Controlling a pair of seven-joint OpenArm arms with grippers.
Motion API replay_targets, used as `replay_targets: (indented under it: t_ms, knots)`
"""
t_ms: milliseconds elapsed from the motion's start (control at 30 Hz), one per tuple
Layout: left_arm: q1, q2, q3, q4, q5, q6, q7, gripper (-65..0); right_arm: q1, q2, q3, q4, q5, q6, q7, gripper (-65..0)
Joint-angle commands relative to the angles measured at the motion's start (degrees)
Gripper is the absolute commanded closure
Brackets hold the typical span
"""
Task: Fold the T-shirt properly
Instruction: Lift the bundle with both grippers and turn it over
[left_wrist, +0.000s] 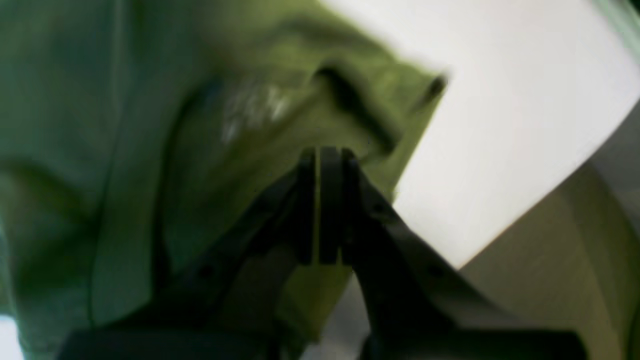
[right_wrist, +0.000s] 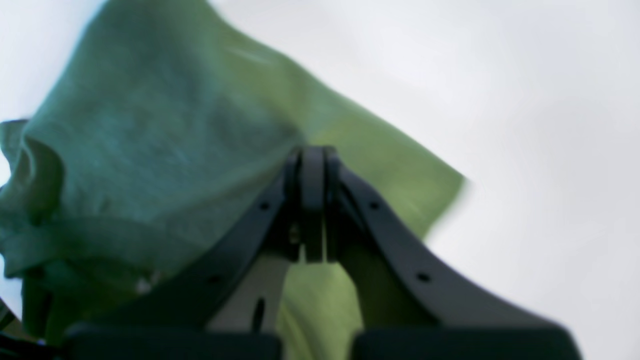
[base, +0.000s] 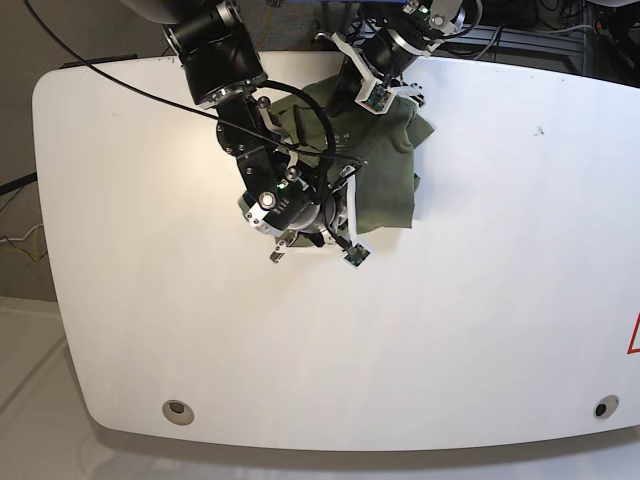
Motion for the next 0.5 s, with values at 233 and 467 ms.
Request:
replay_targets:
  t_ms: [233, 467]
  knots:
    - [-2.88, 0.28, -0.19, -5.14, -0.63, -0.2, -2.83, 0.0, 3.07, 0.05, 0.24, -9.64, 0.12, -0.01, 9.54, 0.0]
    - [-3.76, 0.28, -2.12, -8.66, -0.63, -0.2, -4.67, 0.0, 3.16, 2.68, 0.41, -15.44, 0.12, -0.01, 13.58, 0.0]
